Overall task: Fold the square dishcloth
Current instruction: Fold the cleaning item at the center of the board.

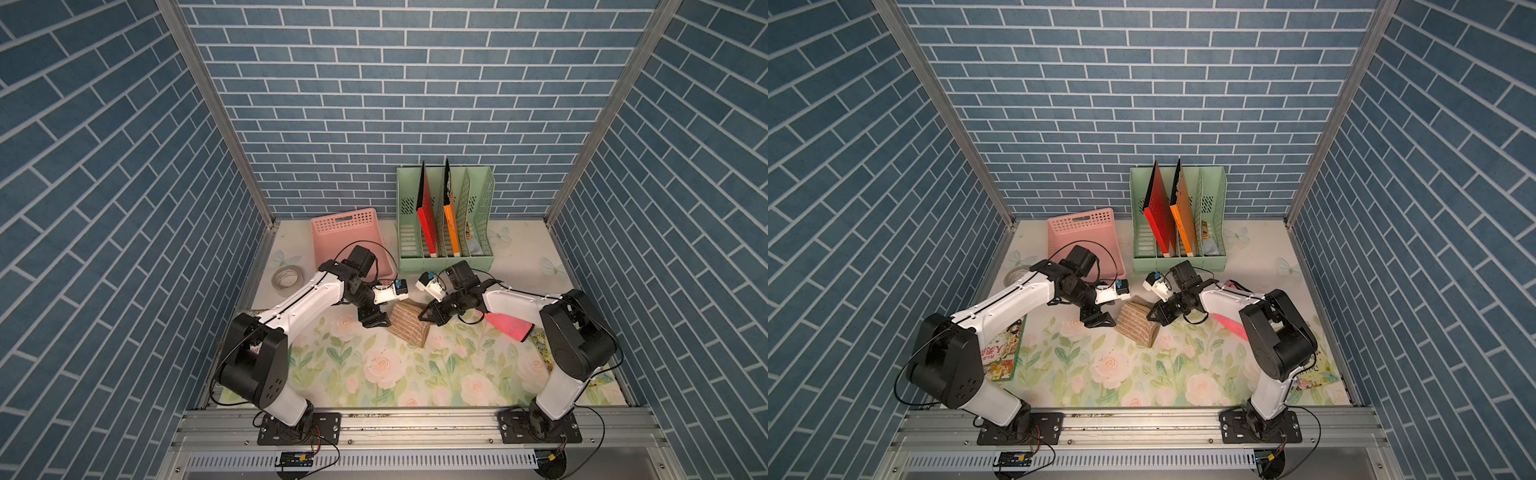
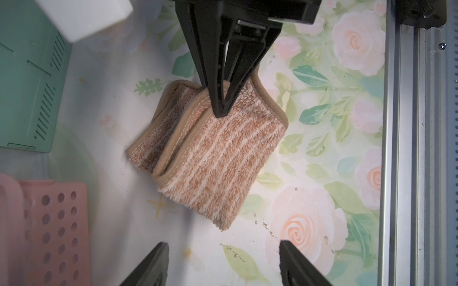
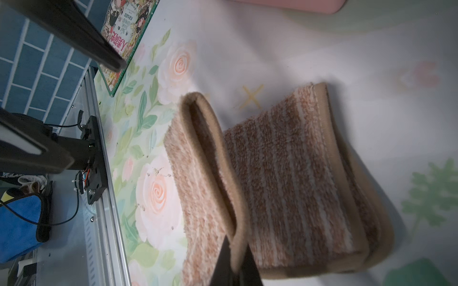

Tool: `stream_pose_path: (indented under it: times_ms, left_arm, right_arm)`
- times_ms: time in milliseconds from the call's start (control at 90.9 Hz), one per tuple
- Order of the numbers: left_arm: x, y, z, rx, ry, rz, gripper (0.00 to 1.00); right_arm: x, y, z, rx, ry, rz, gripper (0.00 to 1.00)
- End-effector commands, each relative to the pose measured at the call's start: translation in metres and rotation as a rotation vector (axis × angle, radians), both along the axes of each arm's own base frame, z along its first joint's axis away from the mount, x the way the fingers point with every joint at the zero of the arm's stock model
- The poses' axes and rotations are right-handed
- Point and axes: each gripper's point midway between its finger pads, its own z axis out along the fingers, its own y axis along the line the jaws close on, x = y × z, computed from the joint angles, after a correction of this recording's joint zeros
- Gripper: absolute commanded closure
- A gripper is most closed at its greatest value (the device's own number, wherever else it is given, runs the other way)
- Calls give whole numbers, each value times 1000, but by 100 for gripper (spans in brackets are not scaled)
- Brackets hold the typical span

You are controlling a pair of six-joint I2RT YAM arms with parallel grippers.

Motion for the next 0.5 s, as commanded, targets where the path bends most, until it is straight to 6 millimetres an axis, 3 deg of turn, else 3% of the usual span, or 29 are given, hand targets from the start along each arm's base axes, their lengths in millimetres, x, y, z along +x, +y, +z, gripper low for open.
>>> stream_pose_path:
  times_ms: [0,198,308,484]
  left_arm:
    - [0,-9,-6,9,6,-16,27]
    - [6,-29,-13,-1,8,-46,28]
    - [19,-38,-23,3,13,-33,31]
    - [27,-52,-30,-8,47,-44,32]
  right_arm:
    - [7,-6,-9,-18,66,-36,100]
    - [24,-10,-27,-41,90,-75,100]
    - [29,-12,-38,-57,112,-88,100]
    - [33,-12,-39,-59,123,-93,100]
